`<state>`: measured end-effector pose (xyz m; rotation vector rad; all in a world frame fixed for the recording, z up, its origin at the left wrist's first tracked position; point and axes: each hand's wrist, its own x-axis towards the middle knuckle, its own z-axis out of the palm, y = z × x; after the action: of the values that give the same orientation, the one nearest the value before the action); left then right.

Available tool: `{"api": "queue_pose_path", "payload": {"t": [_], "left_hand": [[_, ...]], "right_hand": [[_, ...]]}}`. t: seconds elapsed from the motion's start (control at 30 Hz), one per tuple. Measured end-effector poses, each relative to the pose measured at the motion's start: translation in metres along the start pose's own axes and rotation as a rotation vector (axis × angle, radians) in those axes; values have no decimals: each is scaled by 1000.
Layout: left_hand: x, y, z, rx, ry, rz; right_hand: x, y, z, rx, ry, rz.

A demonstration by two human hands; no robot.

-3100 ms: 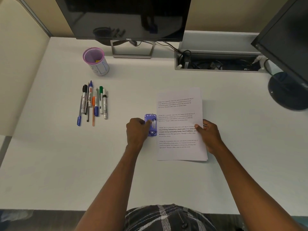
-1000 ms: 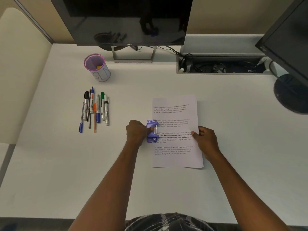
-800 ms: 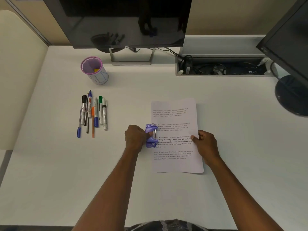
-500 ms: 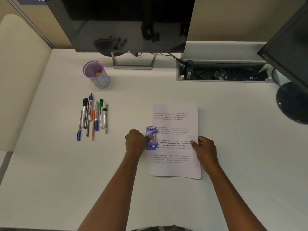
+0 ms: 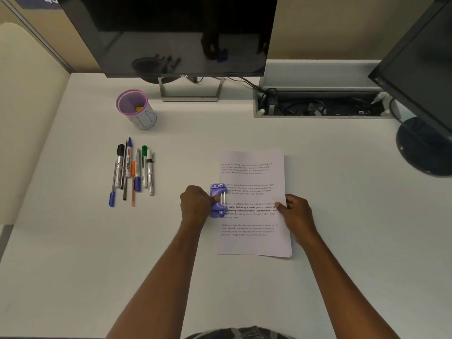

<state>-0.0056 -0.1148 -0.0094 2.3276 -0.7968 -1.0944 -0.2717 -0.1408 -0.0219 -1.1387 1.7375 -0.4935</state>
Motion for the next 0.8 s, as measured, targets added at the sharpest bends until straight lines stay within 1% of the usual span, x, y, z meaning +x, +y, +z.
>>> {"api": "queue_pose_path", "payload": {"t": [0.17,0.27,0.47,0.8], "left_hand": [[-2,0,-2,5,-35,4],[-5,0,-2,4,-66,-2],[-15,5,-3,13,-48,-2],[-24,7,-5,106,-33,48]], "right_hand": [[-1,-2,1,7,-1,1],[-2,-2,-2,40,-15,34],[-6,-8,-6,125,-45,71],[-20,2,-36,216,-6,95]]}}
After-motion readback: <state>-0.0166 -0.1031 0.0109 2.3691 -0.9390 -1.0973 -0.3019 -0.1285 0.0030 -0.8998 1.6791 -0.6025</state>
